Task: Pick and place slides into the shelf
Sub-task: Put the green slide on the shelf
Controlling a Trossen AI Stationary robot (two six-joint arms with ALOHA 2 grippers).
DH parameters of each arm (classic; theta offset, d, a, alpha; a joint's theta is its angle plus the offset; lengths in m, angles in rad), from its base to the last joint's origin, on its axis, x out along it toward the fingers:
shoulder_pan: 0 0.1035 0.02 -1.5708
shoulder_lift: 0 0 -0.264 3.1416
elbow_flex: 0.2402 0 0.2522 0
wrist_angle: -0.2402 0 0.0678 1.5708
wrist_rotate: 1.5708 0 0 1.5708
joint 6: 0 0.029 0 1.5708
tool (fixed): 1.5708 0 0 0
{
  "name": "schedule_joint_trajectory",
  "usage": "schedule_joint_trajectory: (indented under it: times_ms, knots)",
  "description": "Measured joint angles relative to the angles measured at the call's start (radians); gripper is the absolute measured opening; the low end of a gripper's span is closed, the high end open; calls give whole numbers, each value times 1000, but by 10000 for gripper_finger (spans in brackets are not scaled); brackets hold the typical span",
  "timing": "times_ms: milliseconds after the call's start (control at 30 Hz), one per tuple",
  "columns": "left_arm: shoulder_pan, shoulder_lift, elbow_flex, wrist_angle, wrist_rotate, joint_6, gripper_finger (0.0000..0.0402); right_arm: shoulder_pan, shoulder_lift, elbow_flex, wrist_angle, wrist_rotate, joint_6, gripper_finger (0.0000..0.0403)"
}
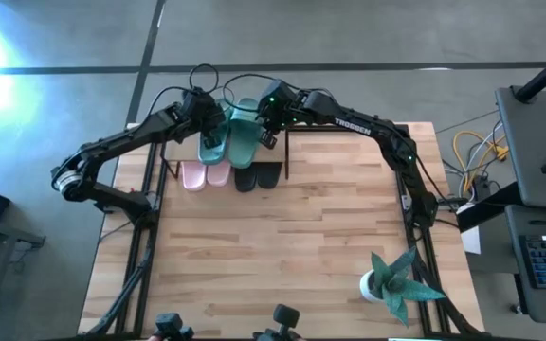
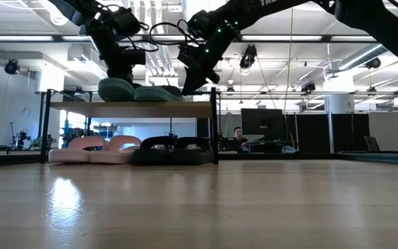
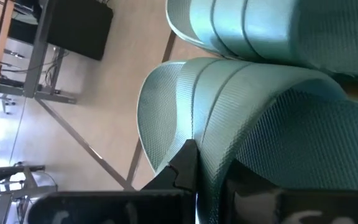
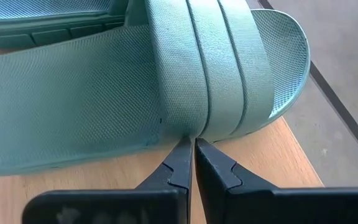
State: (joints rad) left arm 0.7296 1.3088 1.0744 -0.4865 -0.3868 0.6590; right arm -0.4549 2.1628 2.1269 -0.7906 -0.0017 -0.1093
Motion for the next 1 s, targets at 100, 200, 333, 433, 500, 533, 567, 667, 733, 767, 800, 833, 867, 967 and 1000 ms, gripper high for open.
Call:
schedule_joint_trajectory:
  times_ms: [100, 200, 333, 433, 500, 533, 567, 667, 733, 767, 800, 833, 867, 967, 1000]
  knots:
    - [0, 0, 0, -21, 2, 0, 0, 0, 0, 0, -1, 0, 0, 12]
    - [0, 1, 0, -21, 1, 0, 0, -2, 0, 0, -2, 1, 1, 12]
    - [0, 1, 0, -19, 6, -5, 0, -4, 0, 0, -4, 2, 4, 12]
    - [2, 1, 0, -20, 37, -61, 1, -4, 0, 4, -14, 2, 23, 12]
    - [2, 1, 0, -20, 52, -90, 10, -4, 0, 5, -14, 2, 30, 12]
    - [2, 1, 0, -20, 58, -96, 18, -4, 0, 5, -14, 2, 30, 12]
    - [2, 1, 0, -20, 60, -96, 27, -4, 0, 5, -16, 2, 30, 12]
    - [2, 1, 0, -28, 60, -82, 60, -4, 0, 5, -22, 2, 31, 12]
    - [2, 1, 0, -36, 59, -78, 84, -4, 0, 5, -22, 2, 38, 12]
    - [2, 0, 0, -42, 59, -79, 95, -4, 0, 5, -22, 2, 45, 13]
    - [2, -1, 0, -49, 60, -79, 106, -4, 0, 5, -23, 2, 52, 13]
    - [1, -5, 0, -55, 61, -79, 116, -4, 0, 5, -23, 2, 56, 13]
    - [1, -11, 0, -59, 61, -79, 125, -4, 0, 5, -24, 2, 57, 13]
    - [-4, -33, -1, -80, 59, -79, 146, -4, 0, 5, -24, 2, 57, 13]
    - [-5, -39, -1, -85, 59, -79, 151, -4, 0, 5, -24, 2, 57, 13]
